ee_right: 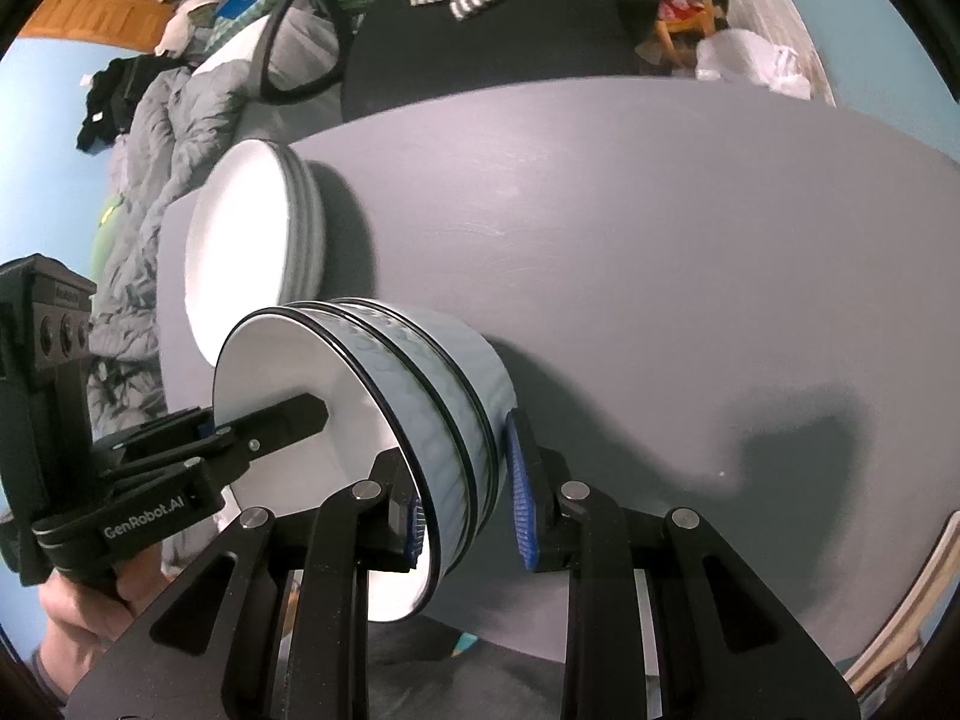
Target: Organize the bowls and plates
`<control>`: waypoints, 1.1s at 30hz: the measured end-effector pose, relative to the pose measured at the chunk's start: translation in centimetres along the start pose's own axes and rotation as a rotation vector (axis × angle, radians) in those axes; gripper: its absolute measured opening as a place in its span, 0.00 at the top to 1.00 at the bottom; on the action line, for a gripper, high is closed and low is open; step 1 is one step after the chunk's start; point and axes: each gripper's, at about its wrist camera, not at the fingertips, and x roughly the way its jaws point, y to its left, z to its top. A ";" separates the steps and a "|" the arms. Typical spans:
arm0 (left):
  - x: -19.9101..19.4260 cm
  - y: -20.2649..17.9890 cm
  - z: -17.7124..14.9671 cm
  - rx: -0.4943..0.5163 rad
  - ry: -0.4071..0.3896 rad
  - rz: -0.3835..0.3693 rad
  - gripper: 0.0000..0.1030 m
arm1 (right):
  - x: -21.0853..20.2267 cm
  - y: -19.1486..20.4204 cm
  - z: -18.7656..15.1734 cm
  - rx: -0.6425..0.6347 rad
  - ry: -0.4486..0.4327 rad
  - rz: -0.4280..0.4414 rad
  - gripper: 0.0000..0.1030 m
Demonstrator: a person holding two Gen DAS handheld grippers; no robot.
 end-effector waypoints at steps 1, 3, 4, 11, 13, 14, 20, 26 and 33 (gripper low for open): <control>-0.5 0.1 0.0 0.000 -0.007 0.001 0.78 | -0.1 0.4 0.0 -0.007 -0.002 0.001 0.76; -1.4 0.4 -0.1 -0.002 -0.021 0.001 0.78 | -0.5 1.3 0.3 -0.022 -0.008 0.002 0.76; -2.0 0.6 -0.1 -0.002 -0.030 0.001 0.78 | -0.6 1.7 0.3 -0.028 -0.010 0.001 0.76; -4.6 2.0 0.6 -0.024 -0.080 0.003 0.78 | -1.1 5.5 1.7 -0.090 -0.029 -0.001 0.76; -5.2 2.7 1.1 -0.035 -0.098 0.004 0.78 | -1.0 6.7 2.2 -0.108 -0.030 -0.002 0.76; -5.4 3.1 1.3 -0.040 -0.104 0.006 0.78 | -0.9 7.2 2.5 -0.115 -0.029 -0.002 0.76; -7.0 6.5 3.0 -0.073 -0.143 0.027 0.78 | 0.5 10.5 4.6 -0.163 -0.023 0.000 0.76; -7.1 10.3 5.2 -0.105 -0.143 0.058 0.78 | 3.4 13.3 6.7 -0.179 0.008 -0.002 0.77; -5.9 13.0 6.8 -0.129 -0.114 0.064 0.78 | 6.6 14.7 8.2 -0.166 0.049 -0.011 0.78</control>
